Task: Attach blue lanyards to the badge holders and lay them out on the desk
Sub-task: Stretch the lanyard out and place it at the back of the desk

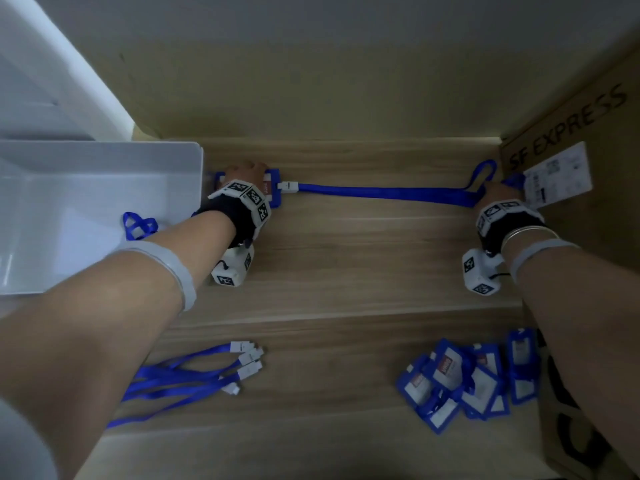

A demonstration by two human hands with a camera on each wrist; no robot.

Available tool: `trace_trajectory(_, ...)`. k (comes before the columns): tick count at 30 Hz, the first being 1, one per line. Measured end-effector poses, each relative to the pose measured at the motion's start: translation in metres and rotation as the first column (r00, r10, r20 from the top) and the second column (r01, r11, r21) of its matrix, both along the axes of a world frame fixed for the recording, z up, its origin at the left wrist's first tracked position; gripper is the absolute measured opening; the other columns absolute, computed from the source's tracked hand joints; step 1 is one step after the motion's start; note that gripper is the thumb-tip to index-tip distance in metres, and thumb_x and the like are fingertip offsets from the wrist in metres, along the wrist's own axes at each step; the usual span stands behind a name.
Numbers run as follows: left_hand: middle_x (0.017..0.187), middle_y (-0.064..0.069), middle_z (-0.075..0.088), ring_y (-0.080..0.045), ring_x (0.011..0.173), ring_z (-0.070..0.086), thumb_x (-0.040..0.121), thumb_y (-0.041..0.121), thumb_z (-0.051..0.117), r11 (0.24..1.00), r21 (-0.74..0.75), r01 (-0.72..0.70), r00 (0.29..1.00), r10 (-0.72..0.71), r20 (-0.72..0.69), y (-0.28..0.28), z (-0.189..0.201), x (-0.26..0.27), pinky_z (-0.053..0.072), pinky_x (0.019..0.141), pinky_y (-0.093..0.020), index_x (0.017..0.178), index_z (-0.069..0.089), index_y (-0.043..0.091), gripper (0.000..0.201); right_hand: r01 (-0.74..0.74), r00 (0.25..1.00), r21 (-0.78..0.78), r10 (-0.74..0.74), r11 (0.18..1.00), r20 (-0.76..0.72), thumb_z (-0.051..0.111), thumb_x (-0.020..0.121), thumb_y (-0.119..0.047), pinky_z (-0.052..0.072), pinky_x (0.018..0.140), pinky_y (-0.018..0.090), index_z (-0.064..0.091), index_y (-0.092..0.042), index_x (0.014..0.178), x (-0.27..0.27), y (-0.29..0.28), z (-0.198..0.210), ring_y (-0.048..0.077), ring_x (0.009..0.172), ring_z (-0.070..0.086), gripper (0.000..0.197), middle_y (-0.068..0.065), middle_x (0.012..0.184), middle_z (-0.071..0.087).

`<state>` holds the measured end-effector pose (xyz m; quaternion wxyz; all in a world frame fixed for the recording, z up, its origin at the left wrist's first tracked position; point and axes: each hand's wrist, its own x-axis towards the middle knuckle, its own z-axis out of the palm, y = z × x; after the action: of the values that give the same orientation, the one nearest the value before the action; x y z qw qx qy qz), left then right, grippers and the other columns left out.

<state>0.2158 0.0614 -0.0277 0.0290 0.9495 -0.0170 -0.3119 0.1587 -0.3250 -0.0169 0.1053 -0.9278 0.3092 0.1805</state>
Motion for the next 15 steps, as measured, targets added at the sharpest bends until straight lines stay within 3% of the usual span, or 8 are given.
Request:
trace_trajectory(3, 0.137, -0.015, 0.041, -0.039, 0.125, 0.04, 0.085, 0.013, 0.059, 1.0, -0.004, 0.003, 1.0, -0.003, -0.006, -0.0011, 0.0013, -0.0002, 0.04, 0.102, -0.05, 0.141, 0.03, 0.015, 0.063, -0.08, 0.981, -0.024, 0.074, 0.997, -0.178, 0.046, 0.092, 0.001, 0.038, 0.103, 0.045, 0.041, 0.001, 0.135, -0.0023, 0.0032, -0.0002, 0.039, 0.124, 0.045, 0.043, 0.026, 0.136, 0.045)
trace_trajectory(7, 0.135, -0.016, 0.04, -0.04, 0.125, 0.041, 0.082, 0.014, 0.061, 1.0, 0.002, 0.0, 1.0, 0.0, -0.002, -0.0022, 0.0034, -0.0015, 0.04, 0.102, -0.05, 0.14, 0.033, 0.015, 0.064, -0.15, 0.966, -0.023, 0.141, 0.988, -0.216, 0.043, 0.092, 0.005, 0.04, 0.098, 0.045, 0.034, 0.001, 0.137, 0.0001, 0.0055, 0.0052, 0.04, 0.121, 0.047, 0.047, 0.026, 0.135, 0.044)
trace_trajectory(11, 0.136, -0.017, 0.04, -0.039, 0.125, 0.04, 0.077, 0.013, 0.065, 1.0, 0.009, -0.001, 1.0, 0.0, 0.009, -0.0025, 0.0055, -0.0034, 0.039, 0.103, -0.048, 0.14, 0.032, 0.015, 0.071, -0.067, 0.983, 0.012, 0.068, 0.998, -0.168, 0.041, 0.095, 0.0, 0.038, 0.102, 0.044, 0.037, 0.005, 0.136, 0.0049, 0.0058, 0.0077, 0.04, 0.123, 0.047, 0.041, 0.029, 0.135, 0.045)
trace_trajectory(15, 0.138, -0.018, 0.039, -0.04, 0.127, 0.039, 0.073, 0.013, 0.069, 1.0, 0.018, 0.006, 1.0, -0.006, 0.004, -0.0007, 0.0072, -0.0068, 0.038, 0.105, -0.049, 0.143, 0.026, 0.018, 0.083, -0.045, 0.999, 0.005, 0.045, 0.999, 0.028, 0.051, 0.088, -0.004, 0.038, 0.101, 0.044, 0.042, -0.003, 0.135, -0.0005, 0.0026, 0.001, 0.041, 0.123, 0.046, 0.048, 0.026, 0.134, 0.047)
